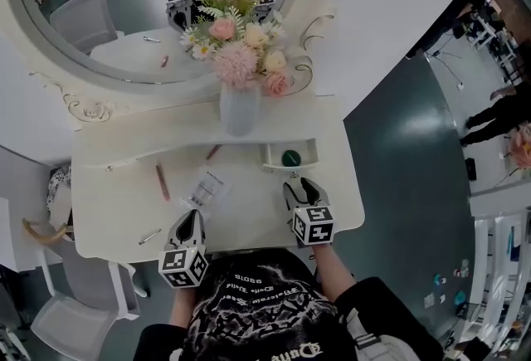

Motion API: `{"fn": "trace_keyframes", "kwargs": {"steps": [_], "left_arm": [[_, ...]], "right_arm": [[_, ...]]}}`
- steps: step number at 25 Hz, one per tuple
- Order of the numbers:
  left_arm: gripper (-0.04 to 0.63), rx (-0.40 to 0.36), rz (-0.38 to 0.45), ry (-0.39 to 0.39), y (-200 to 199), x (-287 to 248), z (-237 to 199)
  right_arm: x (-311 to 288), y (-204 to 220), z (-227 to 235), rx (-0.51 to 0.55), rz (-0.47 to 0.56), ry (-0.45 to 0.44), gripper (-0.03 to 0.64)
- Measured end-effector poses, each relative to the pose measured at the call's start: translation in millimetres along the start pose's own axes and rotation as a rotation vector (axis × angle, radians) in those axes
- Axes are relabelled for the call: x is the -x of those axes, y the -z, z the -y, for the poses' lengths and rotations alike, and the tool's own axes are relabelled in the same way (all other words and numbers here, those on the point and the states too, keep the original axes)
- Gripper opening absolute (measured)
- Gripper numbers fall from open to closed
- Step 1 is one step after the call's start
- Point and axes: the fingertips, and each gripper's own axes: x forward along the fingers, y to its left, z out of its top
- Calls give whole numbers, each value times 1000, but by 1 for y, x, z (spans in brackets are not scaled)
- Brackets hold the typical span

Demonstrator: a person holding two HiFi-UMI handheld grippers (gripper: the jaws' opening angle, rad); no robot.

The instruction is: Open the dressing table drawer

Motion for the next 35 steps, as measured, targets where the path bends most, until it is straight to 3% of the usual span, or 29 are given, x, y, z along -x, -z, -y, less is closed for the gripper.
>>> {"fn": "trace_keyframes", "kwargs": {"steps": [5, 14, 24, 35], "left_arm": [[17, -9, -14, 22, 2, -3, 6], [17, -30, -30, 61, 4, -9, 13], [17, -52, -44, 93, 3, -12, 19], [17, -58, -57, 107, 3, -17, 21]], "right_arm": [[5, 2, -11, -48, 17, -62, 224], [14, 17, -31, -7, -19, -86, 222], [17, 24, -70, 110, -38, -164, 89], [11, 12, -89, 133, -12, -202, 14]]}}
